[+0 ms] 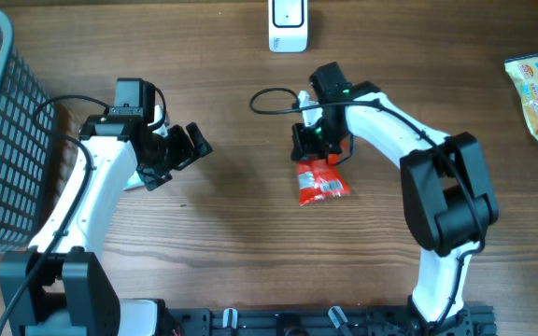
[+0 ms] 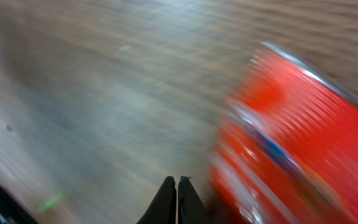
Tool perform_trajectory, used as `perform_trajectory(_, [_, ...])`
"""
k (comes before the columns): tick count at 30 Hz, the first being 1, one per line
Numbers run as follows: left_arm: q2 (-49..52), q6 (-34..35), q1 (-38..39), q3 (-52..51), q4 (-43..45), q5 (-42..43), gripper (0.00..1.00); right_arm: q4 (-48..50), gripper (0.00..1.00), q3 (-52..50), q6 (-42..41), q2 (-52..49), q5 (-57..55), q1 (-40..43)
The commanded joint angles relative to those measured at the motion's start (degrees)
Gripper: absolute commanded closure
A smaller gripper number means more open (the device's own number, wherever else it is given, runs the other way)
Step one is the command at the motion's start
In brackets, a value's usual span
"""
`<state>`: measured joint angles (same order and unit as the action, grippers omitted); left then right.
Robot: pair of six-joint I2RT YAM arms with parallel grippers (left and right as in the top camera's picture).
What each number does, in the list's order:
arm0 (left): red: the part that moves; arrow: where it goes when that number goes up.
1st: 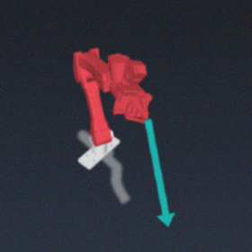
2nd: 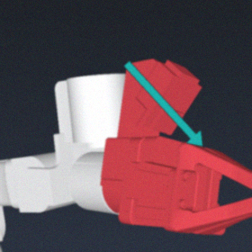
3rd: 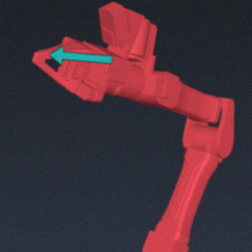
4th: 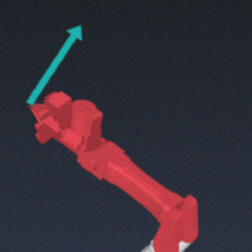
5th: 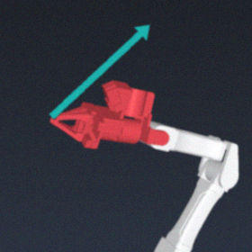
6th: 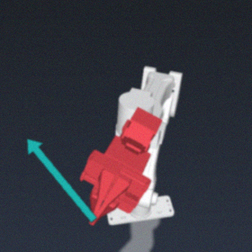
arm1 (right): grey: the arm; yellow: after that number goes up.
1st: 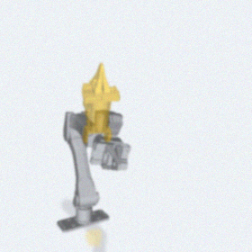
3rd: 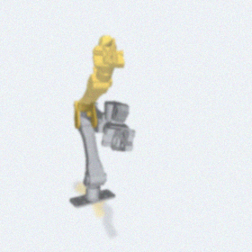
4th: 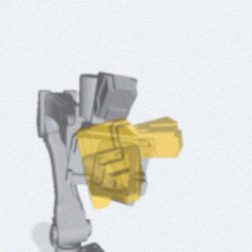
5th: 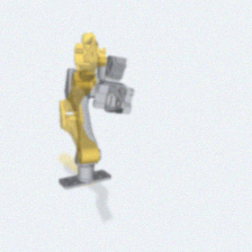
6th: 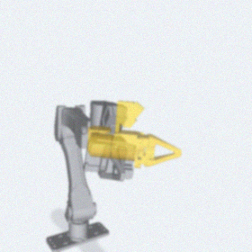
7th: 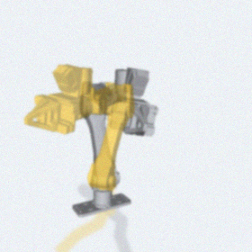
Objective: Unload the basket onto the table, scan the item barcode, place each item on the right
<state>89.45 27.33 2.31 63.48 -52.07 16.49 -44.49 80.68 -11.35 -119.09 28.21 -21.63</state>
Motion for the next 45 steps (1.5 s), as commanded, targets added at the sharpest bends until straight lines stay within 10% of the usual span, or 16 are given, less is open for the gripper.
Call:
perform_trajectory(1, [0.3,0.1,0.2,0.2,-0.1,0.8,0.0,0.3,0.96,-0.6,-0.8,-1.9,-1.0,4.4])
perform_trajectory(20, [0.3,-0.2,0.7,0.2,1.2,7.3,0.0,-19.6,0.96,-1.4,24.8,9.4,22.7,14.4])
perform_trajectory(32, [0.3,0.2,11.2,0.2,4.6,8.6,0.0,7.4,0.96,-22.9,9.8,7.1,18.3,18.6])
perform_trajectory(45, [0.3,3.7,22.4,0.2,10.7,8.8,0.0,-11.2,0.92,-11.6,10.6,15.0,8.6,19.5])
